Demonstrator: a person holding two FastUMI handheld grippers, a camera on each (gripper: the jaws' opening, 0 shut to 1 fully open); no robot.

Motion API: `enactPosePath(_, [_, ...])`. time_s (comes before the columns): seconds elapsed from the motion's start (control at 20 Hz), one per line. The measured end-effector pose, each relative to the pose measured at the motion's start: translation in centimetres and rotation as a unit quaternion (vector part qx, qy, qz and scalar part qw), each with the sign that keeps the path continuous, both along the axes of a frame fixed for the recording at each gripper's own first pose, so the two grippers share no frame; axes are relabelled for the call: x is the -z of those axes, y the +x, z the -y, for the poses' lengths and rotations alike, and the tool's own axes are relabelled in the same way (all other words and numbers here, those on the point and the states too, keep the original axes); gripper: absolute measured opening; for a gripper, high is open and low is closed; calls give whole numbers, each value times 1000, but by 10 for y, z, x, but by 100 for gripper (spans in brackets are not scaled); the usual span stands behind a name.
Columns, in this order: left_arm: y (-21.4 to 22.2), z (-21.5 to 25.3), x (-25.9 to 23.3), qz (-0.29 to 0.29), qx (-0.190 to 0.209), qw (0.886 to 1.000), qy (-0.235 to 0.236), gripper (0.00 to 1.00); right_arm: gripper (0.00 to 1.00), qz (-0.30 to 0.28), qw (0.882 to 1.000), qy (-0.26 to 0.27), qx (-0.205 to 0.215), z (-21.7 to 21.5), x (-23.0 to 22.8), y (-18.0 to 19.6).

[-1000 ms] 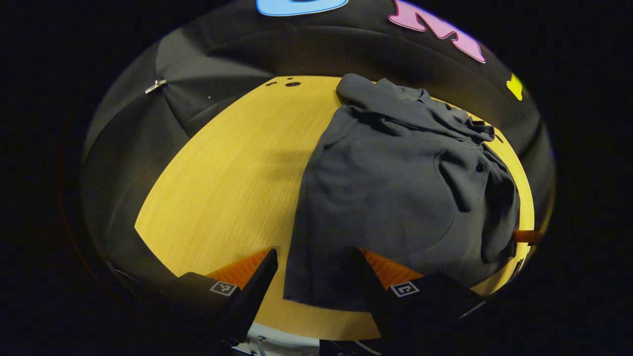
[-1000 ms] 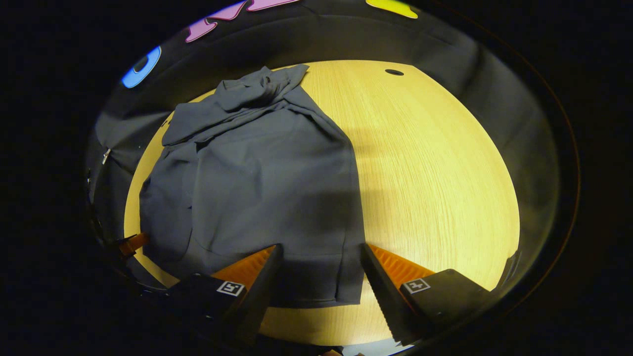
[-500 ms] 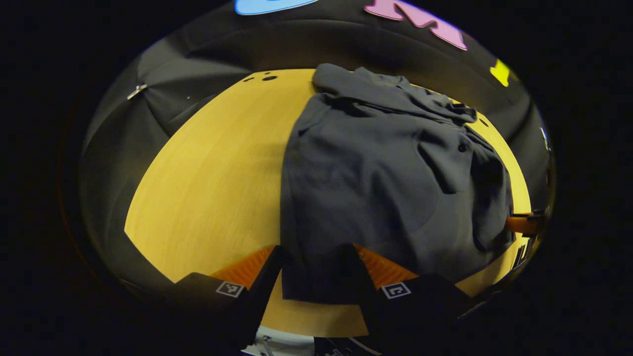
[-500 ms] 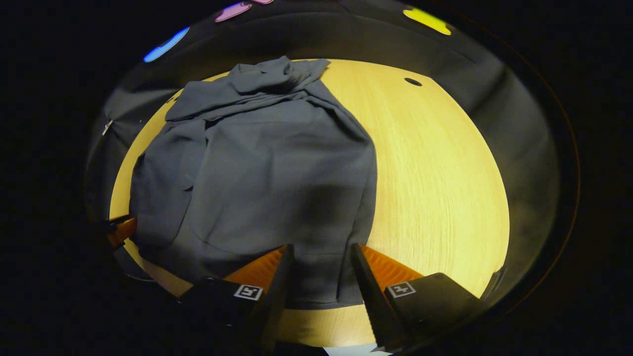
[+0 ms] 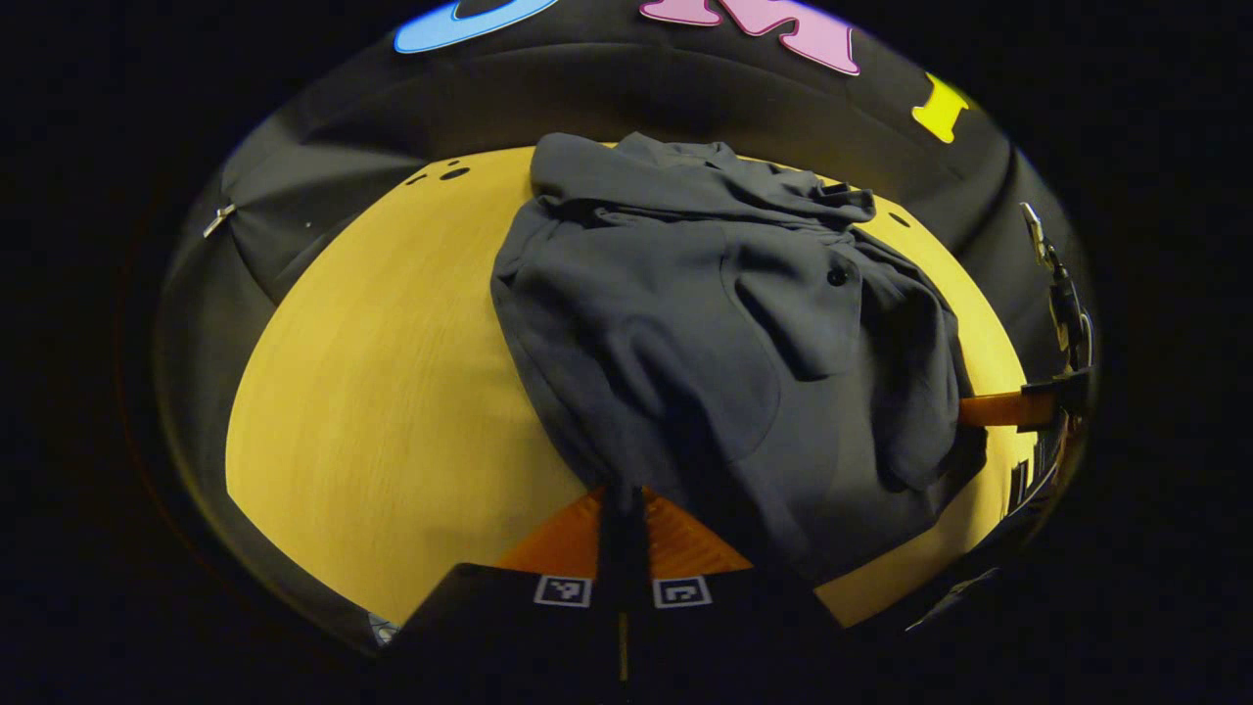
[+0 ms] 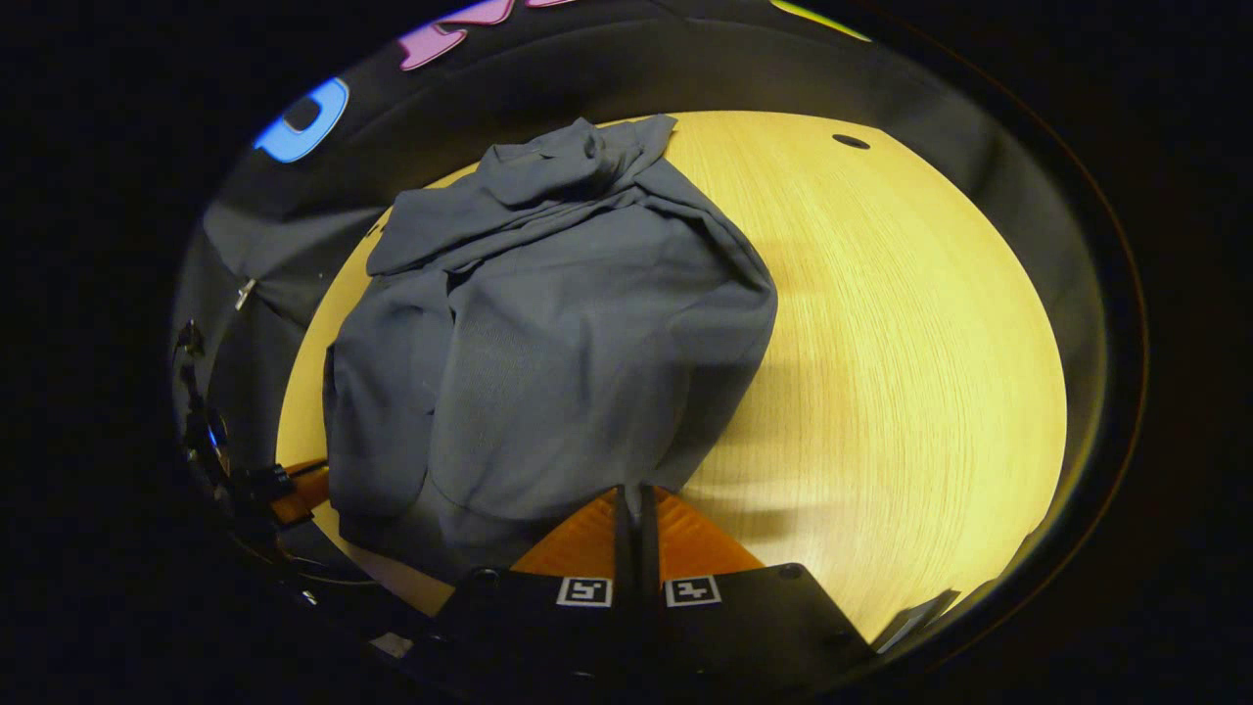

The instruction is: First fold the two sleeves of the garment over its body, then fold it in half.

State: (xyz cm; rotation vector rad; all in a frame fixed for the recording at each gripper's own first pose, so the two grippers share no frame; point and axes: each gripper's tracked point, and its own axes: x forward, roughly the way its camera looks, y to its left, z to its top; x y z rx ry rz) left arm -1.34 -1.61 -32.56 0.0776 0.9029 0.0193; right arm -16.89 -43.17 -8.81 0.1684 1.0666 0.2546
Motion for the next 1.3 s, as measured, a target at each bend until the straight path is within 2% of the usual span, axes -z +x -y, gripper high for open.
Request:
enactPosePath(0.15, [5, 1, -11, 2, 10, 1000, -12, 6, 5, 32, 999, -2, 0, -2, -8, 9])
enactPosePath(0.2, [6, 2, -17, 9, 7, 1000, -17, 2, 5, 45, 999, -3, 2, -2, -13, 12])
enactPosePath(0.25, [7, 3, -25, 17, 6, 1000, -21, 6, 5, 63, 998, -2, 6, -2, -20, 16])
enactPosePath(0.45, [21, 6, -69, 65, 0, 997, -41, 6, 5, 117, 993, 6, 4, -5, -51, 25])
enactPosePath(0.75, [58, 2, -136, 137, -25, 987, -78, 6, 5, 156, 988, 12, -9, -10, -77, 51])
enactPosePath(0.95, [71, 0, -160, 158, -42, 982, -97, 6, 5, 175, 984, 23, -1, -13, -91, 75])
enactPosePath(1.0, [74, -2, -163, 161, -47, 980, -102, 2, 5, 182, 983, 24, -1, -14, -95, 81])
enactPosePath(1.05, [77, -4, -167, 165, -50, 980, -102, 6, 5, 190, 981, 24, 0, -13, -100, 88])
enactPosePath(1.3, [105, -6, -191, 196, -33, 977, -81, 5, 5, 228, 973, 24, 7, -12, -125, 129])
